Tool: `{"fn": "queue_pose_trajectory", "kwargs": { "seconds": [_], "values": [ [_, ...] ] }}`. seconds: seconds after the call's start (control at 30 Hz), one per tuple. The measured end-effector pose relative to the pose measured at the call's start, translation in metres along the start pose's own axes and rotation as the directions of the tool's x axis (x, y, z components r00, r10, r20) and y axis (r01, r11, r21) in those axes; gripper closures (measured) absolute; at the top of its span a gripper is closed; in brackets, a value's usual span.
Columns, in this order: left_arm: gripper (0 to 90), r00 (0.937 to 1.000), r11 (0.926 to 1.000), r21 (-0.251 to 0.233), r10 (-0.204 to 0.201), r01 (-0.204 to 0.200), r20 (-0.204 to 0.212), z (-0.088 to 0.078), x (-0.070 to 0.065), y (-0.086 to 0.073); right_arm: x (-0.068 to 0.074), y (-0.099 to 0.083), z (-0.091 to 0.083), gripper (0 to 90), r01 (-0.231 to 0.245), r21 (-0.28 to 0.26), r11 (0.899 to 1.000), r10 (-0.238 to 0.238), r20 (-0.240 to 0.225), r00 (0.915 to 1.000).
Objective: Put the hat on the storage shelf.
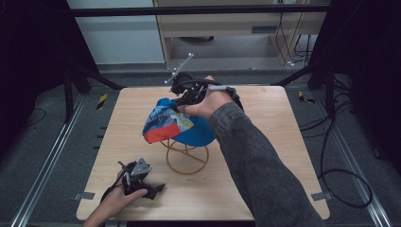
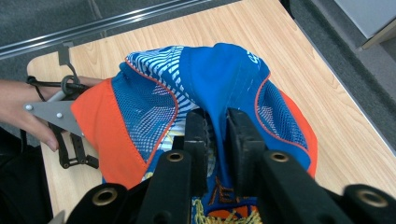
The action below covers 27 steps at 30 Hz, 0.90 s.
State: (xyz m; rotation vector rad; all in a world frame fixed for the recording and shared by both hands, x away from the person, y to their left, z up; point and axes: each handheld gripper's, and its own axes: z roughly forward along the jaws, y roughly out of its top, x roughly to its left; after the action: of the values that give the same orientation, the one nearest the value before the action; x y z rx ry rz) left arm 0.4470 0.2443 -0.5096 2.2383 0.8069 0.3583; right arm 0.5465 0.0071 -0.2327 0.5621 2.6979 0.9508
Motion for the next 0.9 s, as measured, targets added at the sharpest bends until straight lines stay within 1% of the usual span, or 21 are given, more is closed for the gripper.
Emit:
{"fn": "queue_pose_trajectory", "kwargs": {
  "seconds": [0.23, 0.53, 0.8, 0.9],
  "values": [
    [0.0, 1.0, 1.0, 0.0, 0.0, 0.0, 0.0, 0.0, 0.0, 0.0, -0.0008, -0.0017, -0.0026, 67.3, -0.01, -0.01, 1.0, 0.01, 0.004, 0.9999],
    [0.0, 1.0, 1.0, 0.001, 0.0, 0.0, 0.001, -0.0001, 0.0001, 0.0, -0.0002, -0.0051, -0.0053, 55.4, -0.021, -0.008, 1.0, 0.021, 0.009, 0.9997],
    [0.0, 1.0, 1.0, 0.001, 0.0, 0.0, 0.001, -0.0001, 0.0001, 0.0, 0.0005, -0.008, -0.0057, 40.6, -0.025, -0.01, 1.0, 0.026, 0.021, 0.9995],
    [0.0, 1.0, 1.0, 0.0, 0.0, 0.0, 0.001, -0.0001, 0.0001, 0.0, 0.0005, -0.0085, -0.0058, 34.4, -0.036, -0.011, 0.999, 0.036, 0.025, 0.999]
  ]
}}
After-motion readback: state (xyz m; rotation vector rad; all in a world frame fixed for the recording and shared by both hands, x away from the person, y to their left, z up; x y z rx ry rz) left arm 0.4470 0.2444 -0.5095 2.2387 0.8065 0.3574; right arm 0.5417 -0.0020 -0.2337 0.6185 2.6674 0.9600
